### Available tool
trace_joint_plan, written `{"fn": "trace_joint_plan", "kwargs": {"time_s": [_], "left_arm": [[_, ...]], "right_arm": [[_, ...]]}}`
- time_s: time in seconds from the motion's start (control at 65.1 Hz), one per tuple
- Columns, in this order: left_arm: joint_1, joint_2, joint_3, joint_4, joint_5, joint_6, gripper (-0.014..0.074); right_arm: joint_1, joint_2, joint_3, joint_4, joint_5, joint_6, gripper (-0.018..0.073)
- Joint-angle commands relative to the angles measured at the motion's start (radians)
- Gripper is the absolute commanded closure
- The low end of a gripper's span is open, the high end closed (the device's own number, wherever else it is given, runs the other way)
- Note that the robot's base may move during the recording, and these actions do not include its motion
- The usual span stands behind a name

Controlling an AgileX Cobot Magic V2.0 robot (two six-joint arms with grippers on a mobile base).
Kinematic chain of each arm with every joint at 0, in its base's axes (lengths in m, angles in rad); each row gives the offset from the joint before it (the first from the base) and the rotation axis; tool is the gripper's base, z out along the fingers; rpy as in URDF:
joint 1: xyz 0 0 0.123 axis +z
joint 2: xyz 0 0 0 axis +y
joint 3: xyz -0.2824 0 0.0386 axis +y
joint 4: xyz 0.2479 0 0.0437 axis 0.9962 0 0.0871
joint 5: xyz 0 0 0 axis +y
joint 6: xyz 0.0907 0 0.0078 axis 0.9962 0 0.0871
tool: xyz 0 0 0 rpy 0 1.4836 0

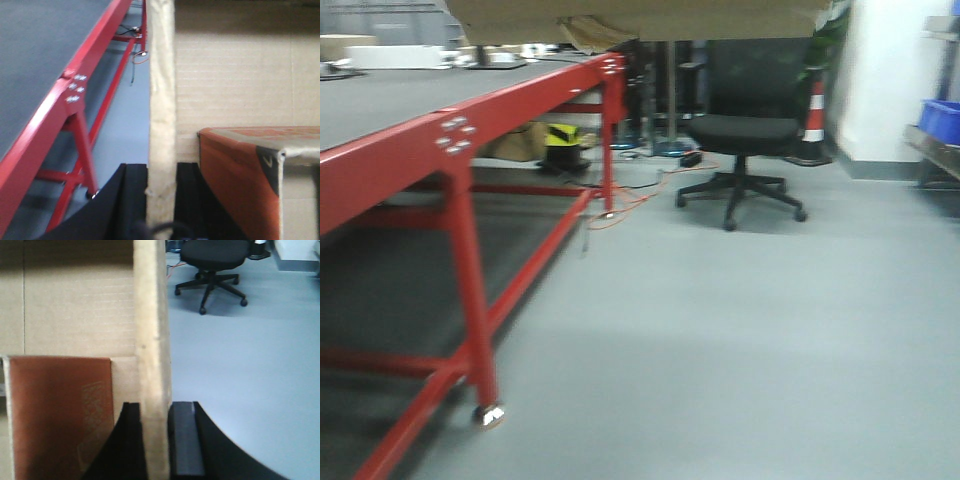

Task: Stack two boxes on right shelf middle
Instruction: 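Drive the base away from the table toward the steel shelf rack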

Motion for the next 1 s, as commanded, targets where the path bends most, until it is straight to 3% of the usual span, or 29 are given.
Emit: {"fn": "trace_joint_plan", "kwargs": {"time_s": [0.0, 0.983], "left_arm": [[0.007, -0.010, -0.010, 0.016, -0.030, -0.008, 0.0708], [0.007, -0.010, -0.010, 0.016, -0.030, -0.008, 0.0708]], "right_arm": [[-0.005, -0.015, -0.014, -0.031, -0.060, 0.004, 0.0713], [-0.005, -0.015, -0.014, -0.031, -0.060, 0.004, 0.0713]]}}
